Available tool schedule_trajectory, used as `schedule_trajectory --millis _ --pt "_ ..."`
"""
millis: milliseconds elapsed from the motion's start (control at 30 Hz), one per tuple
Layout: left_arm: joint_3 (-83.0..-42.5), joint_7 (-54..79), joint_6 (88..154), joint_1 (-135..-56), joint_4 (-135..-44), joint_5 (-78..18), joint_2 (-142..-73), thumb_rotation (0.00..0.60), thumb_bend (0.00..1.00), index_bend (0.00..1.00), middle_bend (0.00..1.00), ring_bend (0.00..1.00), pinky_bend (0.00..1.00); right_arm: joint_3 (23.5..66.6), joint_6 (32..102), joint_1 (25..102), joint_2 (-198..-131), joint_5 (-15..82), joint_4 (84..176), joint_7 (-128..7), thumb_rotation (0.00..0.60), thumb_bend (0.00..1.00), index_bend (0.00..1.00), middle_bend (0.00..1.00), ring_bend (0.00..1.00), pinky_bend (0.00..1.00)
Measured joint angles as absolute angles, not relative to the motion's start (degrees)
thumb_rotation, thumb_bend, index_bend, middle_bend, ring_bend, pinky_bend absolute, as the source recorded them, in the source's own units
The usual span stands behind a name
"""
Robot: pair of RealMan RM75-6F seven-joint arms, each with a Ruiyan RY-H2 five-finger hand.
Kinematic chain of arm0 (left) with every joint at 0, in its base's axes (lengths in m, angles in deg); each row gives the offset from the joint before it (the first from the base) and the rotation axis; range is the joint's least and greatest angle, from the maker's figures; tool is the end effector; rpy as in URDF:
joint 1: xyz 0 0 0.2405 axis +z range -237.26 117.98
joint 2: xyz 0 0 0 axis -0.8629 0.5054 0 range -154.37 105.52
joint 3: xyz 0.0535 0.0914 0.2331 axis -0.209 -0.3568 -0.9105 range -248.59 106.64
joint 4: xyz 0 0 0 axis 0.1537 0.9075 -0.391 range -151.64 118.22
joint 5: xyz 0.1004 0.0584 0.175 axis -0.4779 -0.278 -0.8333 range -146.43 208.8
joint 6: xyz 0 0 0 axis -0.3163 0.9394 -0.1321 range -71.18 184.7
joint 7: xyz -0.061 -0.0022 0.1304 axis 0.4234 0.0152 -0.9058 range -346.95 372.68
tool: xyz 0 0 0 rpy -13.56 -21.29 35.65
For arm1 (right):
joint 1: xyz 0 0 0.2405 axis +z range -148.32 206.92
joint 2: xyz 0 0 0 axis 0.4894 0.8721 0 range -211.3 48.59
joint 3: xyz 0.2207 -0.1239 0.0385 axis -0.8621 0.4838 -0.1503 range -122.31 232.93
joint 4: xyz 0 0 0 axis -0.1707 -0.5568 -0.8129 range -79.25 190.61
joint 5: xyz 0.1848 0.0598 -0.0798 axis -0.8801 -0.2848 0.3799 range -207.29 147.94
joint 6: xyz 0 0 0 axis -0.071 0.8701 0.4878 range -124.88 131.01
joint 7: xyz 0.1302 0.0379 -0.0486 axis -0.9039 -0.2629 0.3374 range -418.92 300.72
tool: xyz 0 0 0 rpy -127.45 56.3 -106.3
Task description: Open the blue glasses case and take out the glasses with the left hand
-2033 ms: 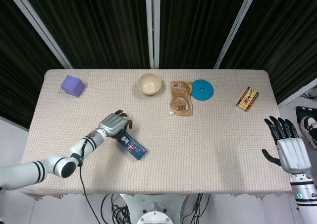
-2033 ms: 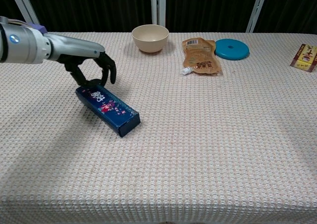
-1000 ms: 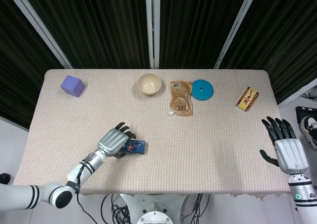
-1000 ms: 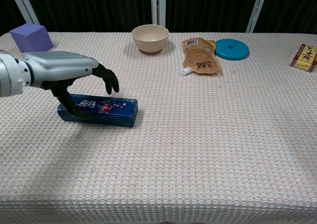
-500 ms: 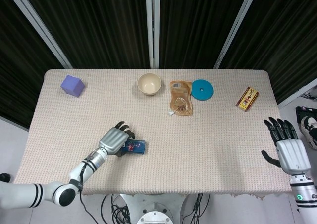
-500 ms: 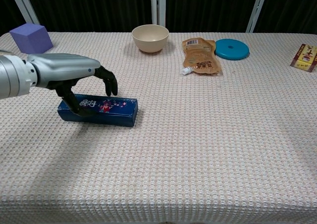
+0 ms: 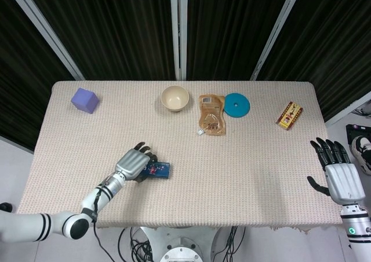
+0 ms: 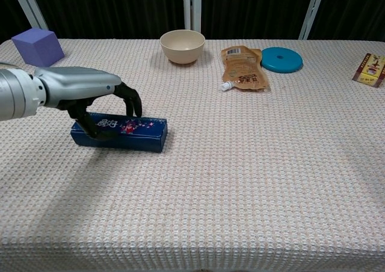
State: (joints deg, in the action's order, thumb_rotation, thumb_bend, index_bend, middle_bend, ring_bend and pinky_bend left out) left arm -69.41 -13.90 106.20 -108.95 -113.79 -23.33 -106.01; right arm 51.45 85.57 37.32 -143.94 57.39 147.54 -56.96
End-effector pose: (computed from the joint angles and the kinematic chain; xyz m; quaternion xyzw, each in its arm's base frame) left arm -0.1370 0.3088 -0.0216 -0.8193 -0.3743 -0.2699 0.3402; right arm -0.3027 -0.2020 0.1641 0.6278 -0.3521 0.3804 0.5807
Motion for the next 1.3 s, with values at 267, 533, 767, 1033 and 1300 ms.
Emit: schedule_trajectory --millis 267,533,767,1033,1300 --pt "-68.86 -11.39 105.76 -108.62 -110.14 -24.23 -106.63 0.600 0.49 0.37 0.36 0.14 0.00 51.51 85.61 37.02 -143.84 56.98 147.40 -57.38 0.600 0.16 0.02 0.05 0.00 0.00" --pt "-67.90 -9.44 103.28 -109.04 -107.50 -22.86 -106.29 0.600 0.48 0.18 0.20 0.01 0.00 51.69 85.84 36.66 -143.75 56.94 147.41 -57.83 0.600 0.16 0.01 0.05 0.00 0.00" --pt "-67.36 -8.75 102.41 -109.42 -105.36 -21.50 -105.71 0.600 0.44 0.12 0.14 0.00 0.00 51.86 86.31 36.18 -143.63 56.98 147.35 -58.50 0.600 0.16 0.01 0.05 0.00 0.00" --pt "-65.80 -8.71 101.90 -110.35 -102.27 -17.87 -106.00 0.600 0.43 0.12 0.14 0.00 0.00 51.90 87.11 35.67 -143.68 57.15 146.96 -59.24 0.600 0.16 0.01 0.05 0.00 0.00" --pt "-64.81 -4.16 106.94 -106.91 -108.42 -22.14 -101.68 0.600 0.43 0.16 0.15 0.00 0.00 51.64 87.31 35.78 -143.66 57.56 146.34 -59.56 0.600 0.16 0.01 0.05 0.00 0.00"
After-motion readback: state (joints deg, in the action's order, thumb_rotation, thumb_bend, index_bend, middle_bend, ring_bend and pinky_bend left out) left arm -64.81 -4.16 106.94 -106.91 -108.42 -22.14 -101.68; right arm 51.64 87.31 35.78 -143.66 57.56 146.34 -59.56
